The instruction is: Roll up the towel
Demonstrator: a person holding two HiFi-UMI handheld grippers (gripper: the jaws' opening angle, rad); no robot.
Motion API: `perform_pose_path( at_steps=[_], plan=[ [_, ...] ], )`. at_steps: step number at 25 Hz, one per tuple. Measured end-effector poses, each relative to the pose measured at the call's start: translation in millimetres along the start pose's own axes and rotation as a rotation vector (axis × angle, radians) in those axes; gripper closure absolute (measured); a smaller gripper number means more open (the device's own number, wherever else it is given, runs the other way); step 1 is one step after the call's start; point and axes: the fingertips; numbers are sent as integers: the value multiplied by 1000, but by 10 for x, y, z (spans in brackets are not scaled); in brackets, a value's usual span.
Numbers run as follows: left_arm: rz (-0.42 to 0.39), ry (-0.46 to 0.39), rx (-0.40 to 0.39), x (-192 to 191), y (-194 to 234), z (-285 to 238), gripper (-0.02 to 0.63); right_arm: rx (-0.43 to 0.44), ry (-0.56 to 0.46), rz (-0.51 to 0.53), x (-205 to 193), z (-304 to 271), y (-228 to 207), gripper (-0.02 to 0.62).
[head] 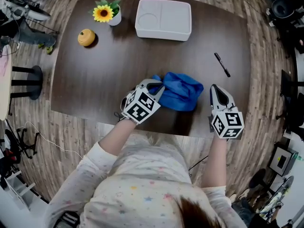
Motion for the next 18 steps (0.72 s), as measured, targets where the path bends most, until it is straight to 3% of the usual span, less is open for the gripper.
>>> perform_pose_path(
  at_steps=[4,8,11,18],
  plan=[
    [-11,3,10,-20,101,186,575,45,14,15,126,-14,92,595],
    [-17,15,0,-124,72,274,575,110,165,46,-287,-275,204,594],
    [-4,25,9,-213,44,326,575,135,265,87,-626,-473,273,527],
    [35,16,44,-327,41,382,574,168,387,85,-1073,-805,340,483]
  ],
)
Point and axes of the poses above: the fingertips, and each gripper's own axes: z backward along the fingers, y to its left, x out of its top, and after that the axes turned 13 degrees about -z, right-handed
